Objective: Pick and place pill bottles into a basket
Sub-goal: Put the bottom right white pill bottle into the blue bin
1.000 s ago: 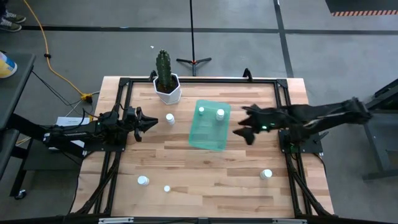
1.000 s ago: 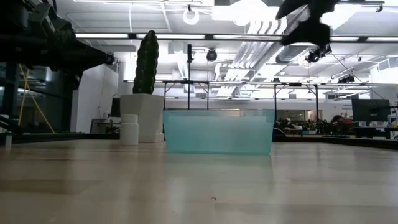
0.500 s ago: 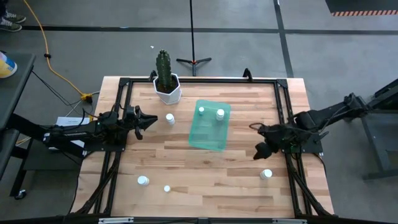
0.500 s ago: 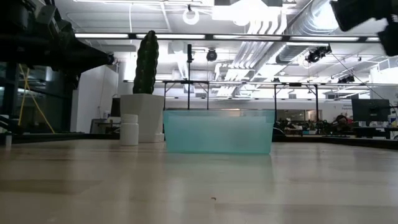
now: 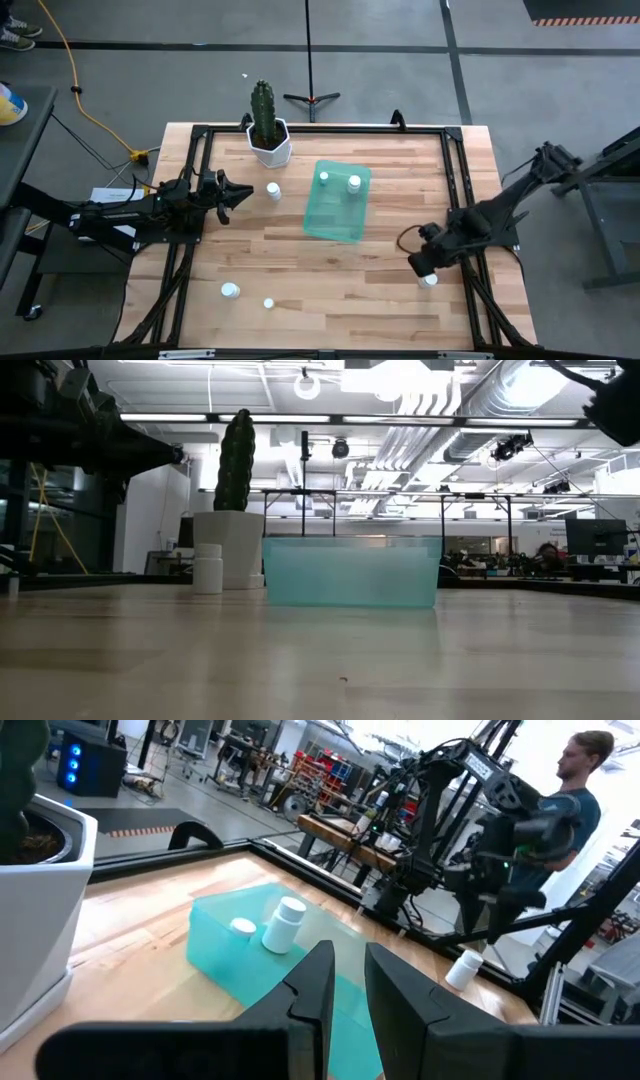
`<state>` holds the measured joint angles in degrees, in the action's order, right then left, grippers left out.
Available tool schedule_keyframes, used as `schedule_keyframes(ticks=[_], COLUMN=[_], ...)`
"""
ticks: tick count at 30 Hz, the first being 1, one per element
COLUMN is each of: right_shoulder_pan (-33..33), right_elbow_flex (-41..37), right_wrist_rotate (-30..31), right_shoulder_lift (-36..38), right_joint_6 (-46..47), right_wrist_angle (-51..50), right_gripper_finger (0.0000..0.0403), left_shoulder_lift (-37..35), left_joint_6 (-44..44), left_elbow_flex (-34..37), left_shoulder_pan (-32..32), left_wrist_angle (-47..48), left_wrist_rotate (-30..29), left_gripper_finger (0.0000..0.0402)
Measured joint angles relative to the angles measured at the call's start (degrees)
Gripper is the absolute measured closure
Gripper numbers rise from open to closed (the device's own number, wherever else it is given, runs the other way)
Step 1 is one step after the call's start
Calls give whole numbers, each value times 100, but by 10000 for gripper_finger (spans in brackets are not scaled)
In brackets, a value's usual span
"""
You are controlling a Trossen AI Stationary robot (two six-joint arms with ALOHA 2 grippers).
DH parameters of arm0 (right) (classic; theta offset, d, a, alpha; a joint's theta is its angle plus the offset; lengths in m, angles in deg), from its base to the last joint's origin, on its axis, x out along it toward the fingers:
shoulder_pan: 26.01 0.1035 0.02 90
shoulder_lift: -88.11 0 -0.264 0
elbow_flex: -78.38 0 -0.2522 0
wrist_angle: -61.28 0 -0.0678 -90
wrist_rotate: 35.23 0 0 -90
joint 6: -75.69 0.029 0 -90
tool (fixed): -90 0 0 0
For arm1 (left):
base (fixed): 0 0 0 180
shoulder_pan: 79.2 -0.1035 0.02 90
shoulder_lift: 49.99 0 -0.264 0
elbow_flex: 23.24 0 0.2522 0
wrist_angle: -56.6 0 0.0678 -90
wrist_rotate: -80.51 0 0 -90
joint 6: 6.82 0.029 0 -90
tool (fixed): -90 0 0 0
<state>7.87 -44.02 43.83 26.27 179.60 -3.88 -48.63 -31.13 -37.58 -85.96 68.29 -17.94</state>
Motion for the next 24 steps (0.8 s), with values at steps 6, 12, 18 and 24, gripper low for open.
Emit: schedule_keyframes(ticks=[6,12,18,24], right_shoulder_pan=[230,326,471,609], right_elbow_flex=[2,2,2,4], right_wrist_rotate=[-77,0,37,66], right_shoulder_lift=[-494,-816,-1159,-1504], right_joint_6=[71,71,20,-14], right_wrist_angle=[32,77,71,194], right_gripper_finger=[116,116,116,116], left_shoulder_lift=[0,0,0,0], left_joint_6=[0,0,-2,-2], left_elbow_flex=[0,0,0,0], left_shoulder_pan=[0,0,0,0], left_wrist_angle=[-1,-2,-2,-2], left_wrist_rotate=[1,2,2,2], left_gripper_finger=[307,307,307,307])
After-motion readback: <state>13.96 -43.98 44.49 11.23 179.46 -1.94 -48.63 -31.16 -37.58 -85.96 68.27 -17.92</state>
